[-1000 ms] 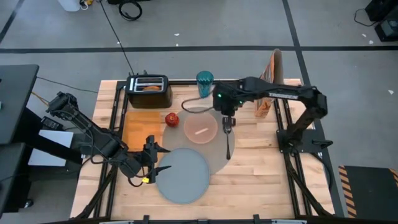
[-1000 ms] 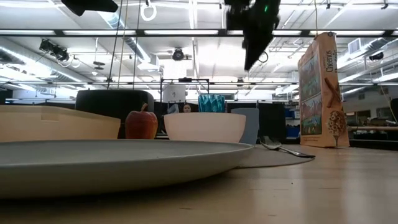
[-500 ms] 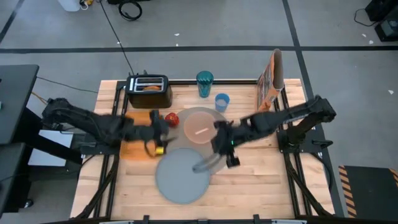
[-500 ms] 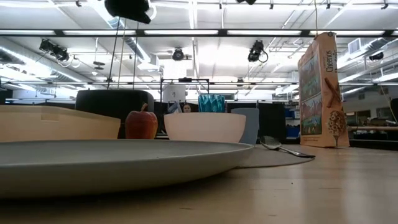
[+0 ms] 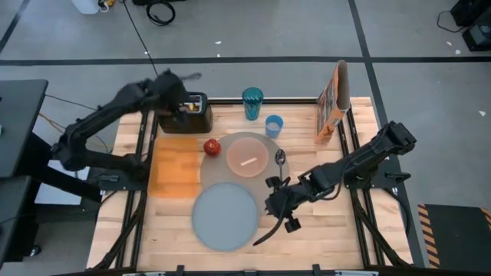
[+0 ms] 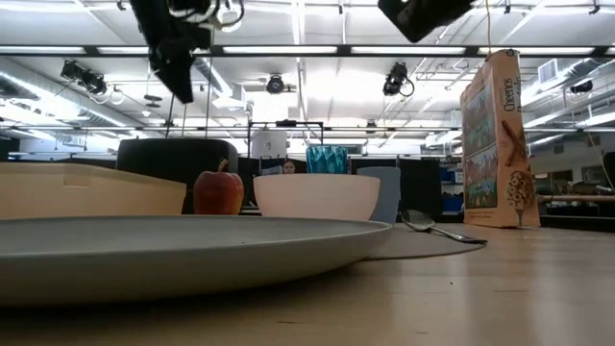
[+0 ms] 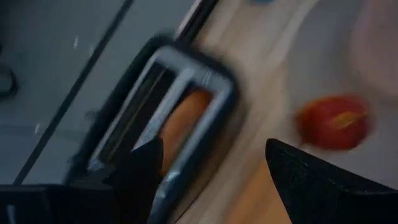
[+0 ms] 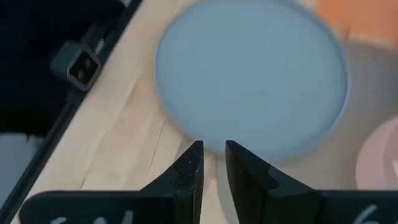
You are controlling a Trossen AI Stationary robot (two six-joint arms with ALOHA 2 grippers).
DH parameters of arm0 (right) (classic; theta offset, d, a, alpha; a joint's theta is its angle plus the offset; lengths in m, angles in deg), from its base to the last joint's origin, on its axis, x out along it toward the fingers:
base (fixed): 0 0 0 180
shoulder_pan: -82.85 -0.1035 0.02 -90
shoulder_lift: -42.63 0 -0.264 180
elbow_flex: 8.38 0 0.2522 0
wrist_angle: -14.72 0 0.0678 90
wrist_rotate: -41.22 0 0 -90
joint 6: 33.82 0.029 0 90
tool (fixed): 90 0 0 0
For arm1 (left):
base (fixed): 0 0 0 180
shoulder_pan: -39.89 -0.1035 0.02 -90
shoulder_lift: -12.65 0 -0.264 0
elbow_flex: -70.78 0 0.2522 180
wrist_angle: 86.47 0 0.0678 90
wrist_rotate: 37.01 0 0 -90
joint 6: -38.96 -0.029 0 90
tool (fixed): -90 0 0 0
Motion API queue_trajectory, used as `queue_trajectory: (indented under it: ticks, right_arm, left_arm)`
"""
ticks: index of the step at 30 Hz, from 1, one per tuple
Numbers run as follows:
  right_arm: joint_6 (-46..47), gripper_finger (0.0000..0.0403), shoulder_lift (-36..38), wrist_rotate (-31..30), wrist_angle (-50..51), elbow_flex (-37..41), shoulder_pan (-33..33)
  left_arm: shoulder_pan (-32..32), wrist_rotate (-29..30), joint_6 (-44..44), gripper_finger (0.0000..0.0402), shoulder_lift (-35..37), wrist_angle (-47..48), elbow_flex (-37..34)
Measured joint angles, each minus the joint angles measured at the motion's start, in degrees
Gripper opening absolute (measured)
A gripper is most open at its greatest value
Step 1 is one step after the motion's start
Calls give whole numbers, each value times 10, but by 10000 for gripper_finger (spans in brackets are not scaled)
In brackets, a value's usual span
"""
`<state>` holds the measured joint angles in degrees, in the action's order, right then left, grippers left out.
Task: Arrange a breakfast setting
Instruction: Put the bagel on the blue plate on the gray placemat
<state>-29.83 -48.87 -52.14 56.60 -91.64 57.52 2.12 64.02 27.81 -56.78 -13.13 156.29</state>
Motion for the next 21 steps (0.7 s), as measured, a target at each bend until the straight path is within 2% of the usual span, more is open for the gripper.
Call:
queue_trajectory:
  ticks: [5,9,13,21]
  right_arm:
    - [-36,74,0,0,-55,22,18]
    - [-52,74,1,4,-53,23,37]
    - [-60,74,7,9,-36,23,54]
    - [-68,75,8,35,-19,23,82]
  left_arm:
    - [-83,-43,-64,290,-78,49,69]
    - [-104,-45,-144,279,-144,96,101]
    - [-111,-42,-208,247,-177,138,104]
    - [-111,-39,-275,194,-195,78,104]
